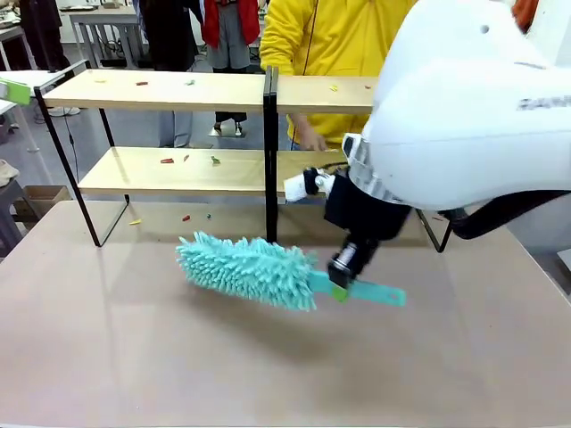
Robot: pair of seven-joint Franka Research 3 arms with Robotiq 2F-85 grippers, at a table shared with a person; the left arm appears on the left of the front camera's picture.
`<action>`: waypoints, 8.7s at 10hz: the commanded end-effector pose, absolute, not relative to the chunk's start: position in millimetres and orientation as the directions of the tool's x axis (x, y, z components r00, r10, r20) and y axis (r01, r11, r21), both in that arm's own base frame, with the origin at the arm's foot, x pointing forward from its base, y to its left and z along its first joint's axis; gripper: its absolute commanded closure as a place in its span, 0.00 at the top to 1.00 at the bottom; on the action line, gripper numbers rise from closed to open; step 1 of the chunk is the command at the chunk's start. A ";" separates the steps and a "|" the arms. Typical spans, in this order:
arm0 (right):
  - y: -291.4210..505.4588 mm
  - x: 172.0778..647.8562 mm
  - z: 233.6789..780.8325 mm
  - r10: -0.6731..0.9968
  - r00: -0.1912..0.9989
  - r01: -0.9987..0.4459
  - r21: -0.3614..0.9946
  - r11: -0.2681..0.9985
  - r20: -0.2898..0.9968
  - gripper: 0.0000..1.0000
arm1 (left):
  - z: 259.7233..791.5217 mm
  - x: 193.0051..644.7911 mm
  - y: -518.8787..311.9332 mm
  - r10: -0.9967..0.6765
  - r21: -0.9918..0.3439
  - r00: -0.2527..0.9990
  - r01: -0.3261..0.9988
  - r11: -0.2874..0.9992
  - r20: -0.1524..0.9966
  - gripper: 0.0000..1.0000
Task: Clean the shelves.
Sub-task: Clean a randomly selected level of the Shelf with the Duster.
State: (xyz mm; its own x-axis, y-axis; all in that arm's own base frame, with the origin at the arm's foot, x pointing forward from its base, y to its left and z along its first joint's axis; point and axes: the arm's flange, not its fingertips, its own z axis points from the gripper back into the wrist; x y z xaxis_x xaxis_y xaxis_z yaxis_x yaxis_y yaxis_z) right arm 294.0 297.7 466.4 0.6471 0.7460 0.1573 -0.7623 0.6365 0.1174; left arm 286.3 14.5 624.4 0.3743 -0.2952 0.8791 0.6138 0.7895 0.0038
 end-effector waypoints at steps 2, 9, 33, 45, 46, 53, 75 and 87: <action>360.1 346.7 440.5 0.582 0.788 -0.610 0.125 0.783 0.202 0.12 | 624.4 286.4 14.4 -0.290 0.000 0.374 0.613 0.790 0.881 1.00; 400.8 377.3 414.6 0.453 0.852 -0.501 0.161 0.850 0.262 0.12 | 624.4 286.4 14.4 -0.290 0.000 0.374 0.613 0.790 0.881 1.00; 491.0 477.5 352.4 0.392 0.892 -0.451 0.504 0.736 0.225 0.10 | 624.4 286.4 14.4 -0.290 0.000 0.374 0.613 0.790 0.881 1.00; 448.8 443.0 389.3 0.775 0.631 -0.628 0.597 0.499 0.015 0.02 | 624.4 286.4 14.4 -0.290 0.000 0.374 0.613 0.790 0.881 1.00; 431.6 429.5 397.0 0.830 0.554 -0.648 0.594 0.477 -0.063 0.02 | 624.4 286.4 14.4 -0.290 0.000 0.374 0.613 0.790 0.881 1.00; 348.8 380.5 440.4 0.874 0.422 -0.617 0.783 0.083 0.240 0.02 | 624.4 286.4 14.4 -0.290 0.000 0.374 0.613 0.790 0.881 1.00; 119.7 230.5 609.7 0.754 0.459 -0.750 0.660 0.044 0.470 0.12 | 624.4 286.4 14.4 -0.290 0.000 0.374 0.613 0.790 0.881 1.00; -51.0 256.6 689.4 0.536 0.363 -0.914 0.404 0.045 0.762 0.12 | 624.4 286.4 14.4 -0.290 0.000 0.374 0.613 0.790 0.881 1.00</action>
